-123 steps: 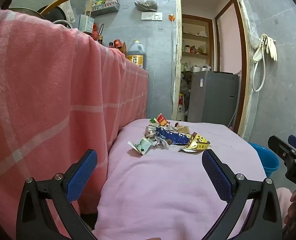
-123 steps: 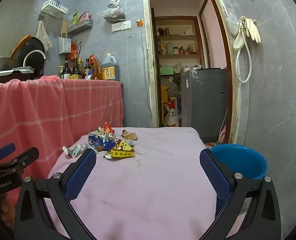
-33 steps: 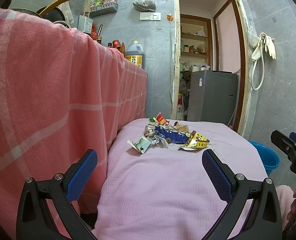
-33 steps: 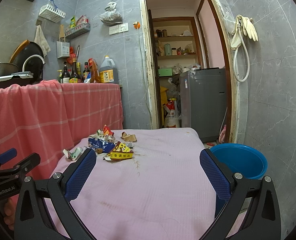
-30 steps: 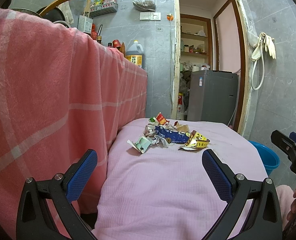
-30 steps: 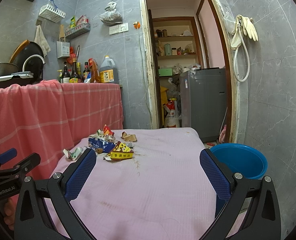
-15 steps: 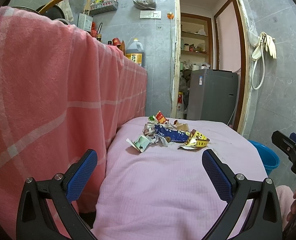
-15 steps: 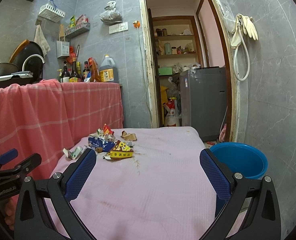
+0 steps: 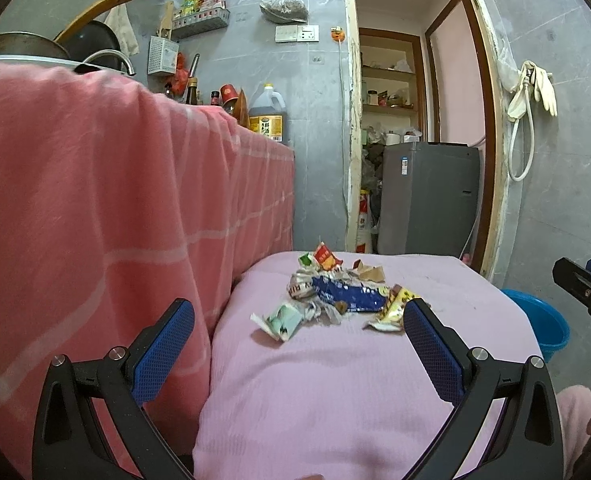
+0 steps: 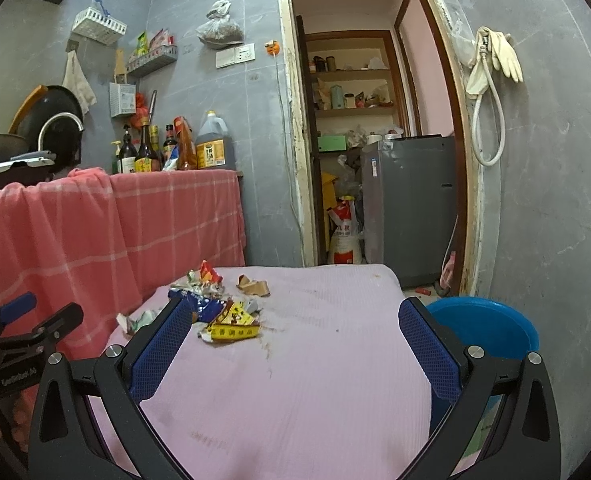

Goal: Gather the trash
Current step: 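Grasp the white-green wrapper with the left tool while the right tool grasps the yellow packet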

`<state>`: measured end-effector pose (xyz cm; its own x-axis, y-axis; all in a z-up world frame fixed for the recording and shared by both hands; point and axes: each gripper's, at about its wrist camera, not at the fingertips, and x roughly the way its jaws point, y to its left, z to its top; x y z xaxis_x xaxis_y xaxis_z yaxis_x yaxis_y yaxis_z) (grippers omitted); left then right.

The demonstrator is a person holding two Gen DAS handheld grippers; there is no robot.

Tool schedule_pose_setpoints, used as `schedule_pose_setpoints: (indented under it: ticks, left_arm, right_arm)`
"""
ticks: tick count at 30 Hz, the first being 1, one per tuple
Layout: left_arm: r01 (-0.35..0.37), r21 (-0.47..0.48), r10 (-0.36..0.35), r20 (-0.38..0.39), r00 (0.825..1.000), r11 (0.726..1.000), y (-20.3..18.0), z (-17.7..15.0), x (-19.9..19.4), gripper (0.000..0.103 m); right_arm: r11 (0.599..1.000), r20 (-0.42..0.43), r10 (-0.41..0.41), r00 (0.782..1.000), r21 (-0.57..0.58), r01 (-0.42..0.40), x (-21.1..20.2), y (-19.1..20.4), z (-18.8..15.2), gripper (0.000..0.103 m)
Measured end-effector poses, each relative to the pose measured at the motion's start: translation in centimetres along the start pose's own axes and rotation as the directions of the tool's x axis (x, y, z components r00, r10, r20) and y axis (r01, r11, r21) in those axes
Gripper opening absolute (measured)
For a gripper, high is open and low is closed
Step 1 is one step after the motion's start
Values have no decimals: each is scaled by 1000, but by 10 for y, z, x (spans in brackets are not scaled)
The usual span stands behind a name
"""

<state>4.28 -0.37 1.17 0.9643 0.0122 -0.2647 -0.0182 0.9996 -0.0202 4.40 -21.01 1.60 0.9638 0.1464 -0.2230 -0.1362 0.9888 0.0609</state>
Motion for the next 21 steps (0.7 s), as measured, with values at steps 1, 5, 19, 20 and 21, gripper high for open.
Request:
schedule_pose_setpoints:
  ticks: [1, 5, 19, 20, 21]
  left_arm:
    - [-3, -3, 3, -2, 1000, 1000, 0, 2, 5, 102]
    - [-20, 5, 20, -14, 1000, 1000, 4, 10, 27, 102]
    - [-49, -5, 46, -276, 960, 999, 35, -7, 116, 102]
    - [-44, -5, 41, -284, 958, 999, 34, -7, 119, 102]
    - [-41, -3, 38, -291, 956, 999, 35, -8, 122, 102]
  right_arm:
    - [1000, -4, 1, 1000, -2, -1, 5, -1, 3, 103]
    - [999, -26, 32, 999, 6, -31, 26, -7, 14, 103]
    - [972, -270, 224, 936, -9, -235, 129, 10, 6, 89]
    - [969, -283, 232, 931, -11, -245, 133, 13, 4, 88]
    - [965, -309, 245, 919, -11, -262, 140, 16, 1, 87]
